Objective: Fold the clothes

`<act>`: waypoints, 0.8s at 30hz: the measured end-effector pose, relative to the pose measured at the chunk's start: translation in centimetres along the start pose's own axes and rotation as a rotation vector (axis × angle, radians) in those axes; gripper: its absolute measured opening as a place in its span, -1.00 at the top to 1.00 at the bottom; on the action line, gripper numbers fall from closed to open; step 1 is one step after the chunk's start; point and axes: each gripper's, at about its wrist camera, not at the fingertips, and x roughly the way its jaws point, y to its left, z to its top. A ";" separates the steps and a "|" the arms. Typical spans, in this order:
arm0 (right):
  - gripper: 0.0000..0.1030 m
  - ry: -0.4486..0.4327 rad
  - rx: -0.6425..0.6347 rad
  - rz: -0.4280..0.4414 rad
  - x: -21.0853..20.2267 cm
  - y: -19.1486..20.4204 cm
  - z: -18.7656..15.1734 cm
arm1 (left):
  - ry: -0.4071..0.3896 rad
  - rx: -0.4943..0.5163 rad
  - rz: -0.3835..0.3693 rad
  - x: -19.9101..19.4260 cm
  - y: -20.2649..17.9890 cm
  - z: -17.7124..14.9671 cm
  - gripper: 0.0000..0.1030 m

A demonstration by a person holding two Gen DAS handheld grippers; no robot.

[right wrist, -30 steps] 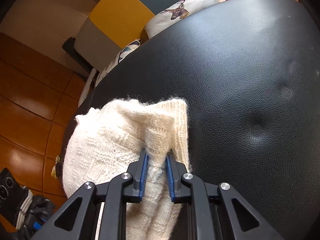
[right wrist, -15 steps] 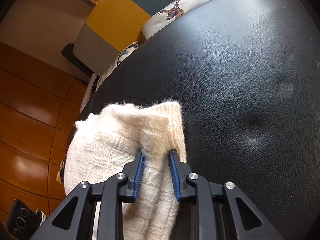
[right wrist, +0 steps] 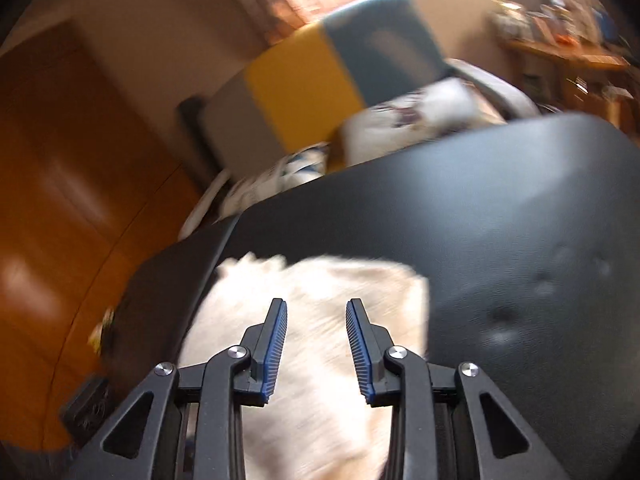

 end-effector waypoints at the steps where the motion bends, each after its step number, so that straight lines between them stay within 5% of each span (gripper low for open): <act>1: 0.39 0.029 -0.011 0.000 0.4 0.5 -0.5 | -0.012 -0.039 -0.036 -0.6 0.4 0.2 0.15; 3: 0.39 0.068 0.049 -0.001 0.9 0.3 -1.2 | -0.077 -0.139 -0.093 -2.6 1.9 0.9 0.08; 5: 0.32 0.065 0.174 0.062 0.4 -1.8 -1.9 | -0.160 -0.251 -0.109 -4.8 3.9 1.4 -0.26; 9: -0.04 0.073 0.348 0.082 -0.5 -6.2 -3.8 | -0.235 -0.458 -0.052 -6.6 9.5 2.8 -0.40; 12: -0.45 0.121 0.454 0.153 0.2 -8.6 -4.8 | -0.210 -0.526 -0.028 -5.8 12.6 3.7 -0.44; 24: -0.48 0.325 0.552 0.277 7.8 -10.1 -4.1 | -0.030 -0.535 -0.111 0.8 14.9 6.7 -0.65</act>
